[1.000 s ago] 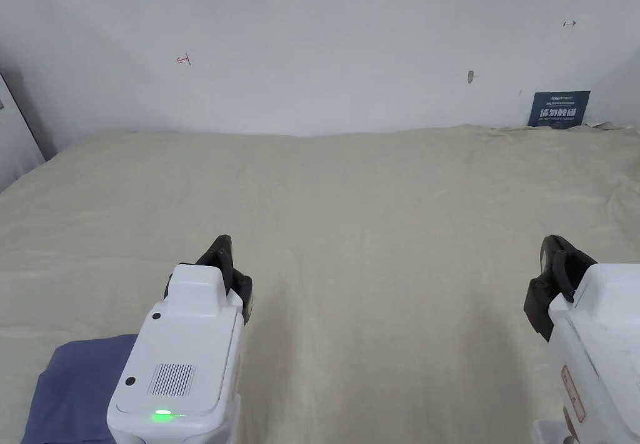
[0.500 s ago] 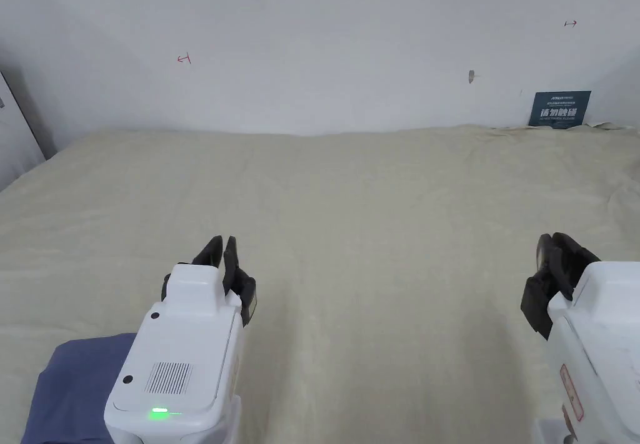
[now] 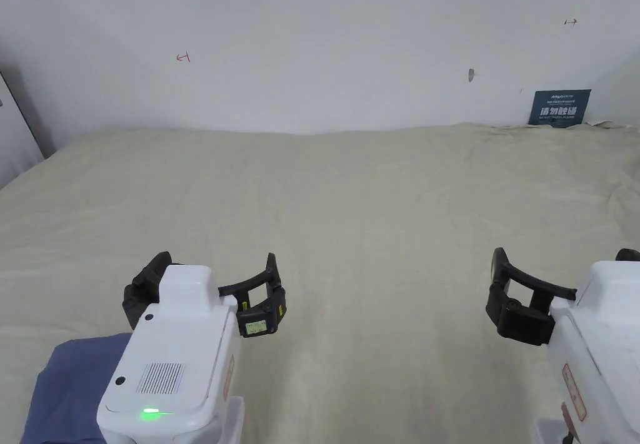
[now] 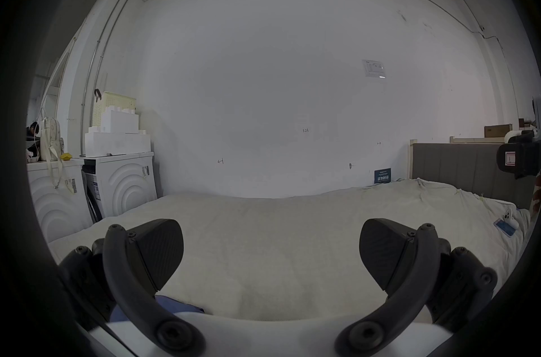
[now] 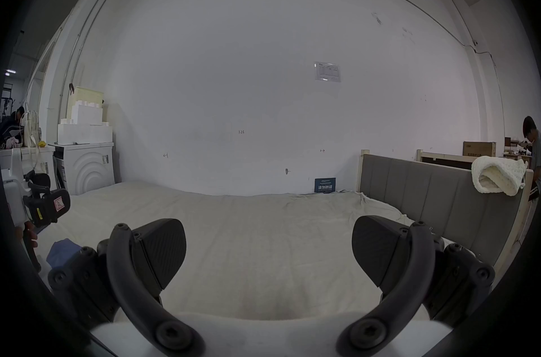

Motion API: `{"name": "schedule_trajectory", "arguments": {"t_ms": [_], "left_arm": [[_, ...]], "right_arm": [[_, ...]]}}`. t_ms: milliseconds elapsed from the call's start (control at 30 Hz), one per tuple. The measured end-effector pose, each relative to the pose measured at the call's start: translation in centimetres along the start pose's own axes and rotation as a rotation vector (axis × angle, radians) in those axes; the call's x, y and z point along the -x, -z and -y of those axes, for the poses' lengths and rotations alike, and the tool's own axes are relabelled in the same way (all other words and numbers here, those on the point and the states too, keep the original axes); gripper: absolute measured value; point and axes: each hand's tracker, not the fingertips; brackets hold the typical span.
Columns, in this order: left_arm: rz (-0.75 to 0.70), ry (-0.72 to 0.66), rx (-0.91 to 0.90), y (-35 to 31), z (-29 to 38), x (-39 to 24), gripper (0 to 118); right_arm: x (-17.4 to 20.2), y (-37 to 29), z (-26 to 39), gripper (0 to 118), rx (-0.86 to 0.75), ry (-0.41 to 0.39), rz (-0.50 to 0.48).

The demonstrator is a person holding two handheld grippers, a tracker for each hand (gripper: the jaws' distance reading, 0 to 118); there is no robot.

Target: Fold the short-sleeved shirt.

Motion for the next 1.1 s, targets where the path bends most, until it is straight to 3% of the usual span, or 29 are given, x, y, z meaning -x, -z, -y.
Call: {"name": "schedule_trajectory", "arguments": {"t_ms": [1100], "left_arm": [[-0.019, 0.04, -0.015, -0.4, 0.11, -0.41, 118]], "right_arm": [[0.37, -0.12, -0.18, 113, -0.008, -0.007, -0.012]]}}
